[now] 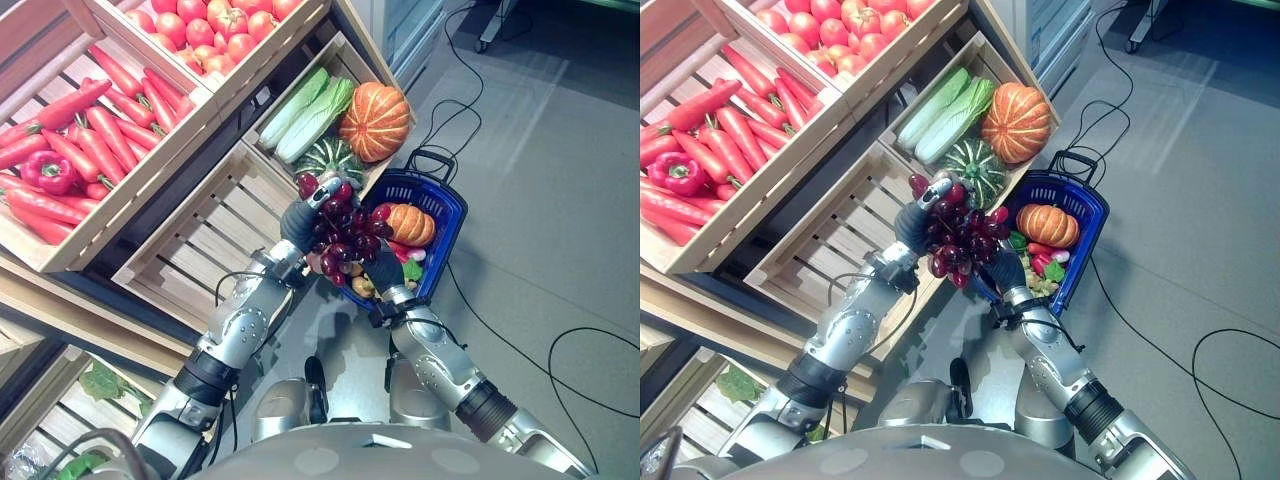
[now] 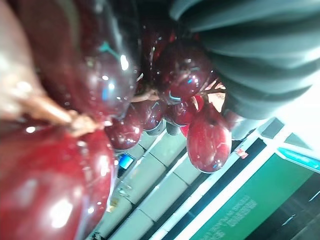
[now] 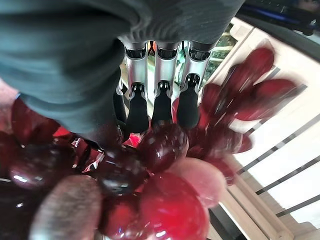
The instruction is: Pick up fruits and vegetables into the basket
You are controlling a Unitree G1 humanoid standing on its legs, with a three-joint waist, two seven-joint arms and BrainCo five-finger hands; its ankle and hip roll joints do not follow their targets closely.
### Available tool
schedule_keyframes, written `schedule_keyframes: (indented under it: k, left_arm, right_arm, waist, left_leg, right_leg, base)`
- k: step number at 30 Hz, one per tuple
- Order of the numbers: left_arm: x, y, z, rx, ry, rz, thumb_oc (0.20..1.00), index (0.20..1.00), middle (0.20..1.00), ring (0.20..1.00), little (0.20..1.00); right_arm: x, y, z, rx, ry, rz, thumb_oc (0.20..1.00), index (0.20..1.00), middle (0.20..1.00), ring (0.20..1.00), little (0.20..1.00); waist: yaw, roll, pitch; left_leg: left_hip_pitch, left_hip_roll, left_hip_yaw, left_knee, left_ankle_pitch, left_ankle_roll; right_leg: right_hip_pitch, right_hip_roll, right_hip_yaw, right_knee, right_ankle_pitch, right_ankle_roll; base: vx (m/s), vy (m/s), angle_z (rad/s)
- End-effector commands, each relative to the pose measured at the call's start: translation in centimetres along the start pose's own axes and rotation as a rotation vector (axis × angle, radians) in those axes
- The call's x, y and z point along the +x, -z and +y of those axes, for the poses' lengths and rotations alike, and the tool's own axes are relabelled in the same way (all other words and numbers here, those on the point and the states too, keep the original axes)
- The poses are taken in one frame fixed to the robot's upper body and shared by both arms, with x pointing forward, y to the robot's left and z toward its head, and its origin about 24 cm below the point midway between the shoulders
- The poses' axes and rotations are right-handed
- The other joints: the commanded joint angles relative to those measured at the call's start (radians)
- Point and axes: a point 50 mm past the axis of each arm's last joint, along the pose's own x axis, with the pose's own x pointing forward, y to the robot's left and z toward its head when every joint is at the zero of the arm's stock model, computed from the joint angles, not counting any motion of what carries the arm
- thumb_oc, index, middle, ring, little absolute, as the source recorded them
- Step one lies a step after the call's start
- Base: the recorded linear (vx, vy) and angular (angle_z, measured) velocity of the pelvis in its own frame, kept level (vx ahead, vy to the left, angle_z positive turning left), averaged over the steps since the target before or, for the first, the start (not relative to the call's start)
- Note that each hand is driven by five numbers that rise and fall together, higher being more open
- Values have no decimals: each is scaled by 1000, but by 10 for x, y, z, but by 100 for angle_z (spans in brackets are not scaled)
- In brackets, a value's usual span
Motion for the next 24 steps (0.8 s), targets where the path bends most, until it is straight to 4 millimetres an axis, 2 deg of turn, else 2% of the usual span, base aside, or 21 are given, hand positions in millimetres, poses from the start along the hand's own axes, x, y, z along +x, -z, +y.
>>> schedule_keyframes:
  k: [1,6,15,16,17,18,22,24]
  left_arm:
    - [5,3,-34,-51,150,-2,200,200,200,200,200]
    - [6,6,-35,-43,154,16,200,200,200,200,200]
    - [6,13,-34,-52,141,67,200,200,200,200,200]
    - [5,15,-33,-54,129,83,526,526,526,526,526]
    - [5,17,-31,-54,109,97,680,680,680,680,680]
    - [4,17,-30,-45,101,110,1000,1000,1000,1000,1000]
    - [2,23,-24,99,55,186,1000,1000,1000,1000,1000]
    - [2,18,-15,308,-7,179,1000,1000,1000,1000,1000]
  right_arm:
    - [25,-40,54,98,-198,-217,200,200,200,200,200]
    - [27,-36,55,111,-205,-203,200,200,200,200,200]
    - [28,-41,58,139,-249,-234,200,200,200,200,200]
    - [27,-41,59,151,-255,-230,200,200,200,200,200]
    - [27,-40,59,161,-262,-225,200,200,200,200,200]
    - [27,-40,59,170,-266,-223,200,200,200,200,200]
    - [26,-38,56,214,-261,-212,200,200,200,200,200]
    - [25,-37,53,243,-250,-203,200,200,200,200,200]
  waist:
    - [19,-35,-6]
    - [27,-41,-10]
    - [31,-45,-12]
    - [32,-45,-14]
    - [32,-45,-16]
    - [32,-45,-15]
    - [31,-42,-15]
    - [29,-37,-14]
  left_leg:
    - [-65,-20,-40,50,-39,41]
    - [-64,-16,-43,46,-36,40]
    - [-63,-11,-46,46,-34,38]
    - [-62,-10,-45,45,-33,37]
    - [-62,-9,-45,45,-33,37]
    - [-61,-9,-45,46,-33,36]
    - [-59,-7,-43,47,-30,36]
    - [-58,-7,-44,47,-28,34]
  right_leg:
    - [111,-74,-26,-6,-92,71]
    - [117,-71,-32,-11,-92,70]
    - [121,-70,-36,-13,-91,71]
    - [123,-70,-36,-14,-91,71]
    - [123,-69,-36,-13,-91,72]
    - [124,-69,-35,-12,-92,72]
    - [124,-68,-36,-7,-94,71]
    - [123,-68,-34,-3,-97,70]
  base:
    - [13,-46,3]
    - [5,-16,1]
    - [4,-11,3]
    - [31,-18,3]
    - [0,0,0]
    - [27,-22,3]
    - [0,0,0]
    - [0,0,0]
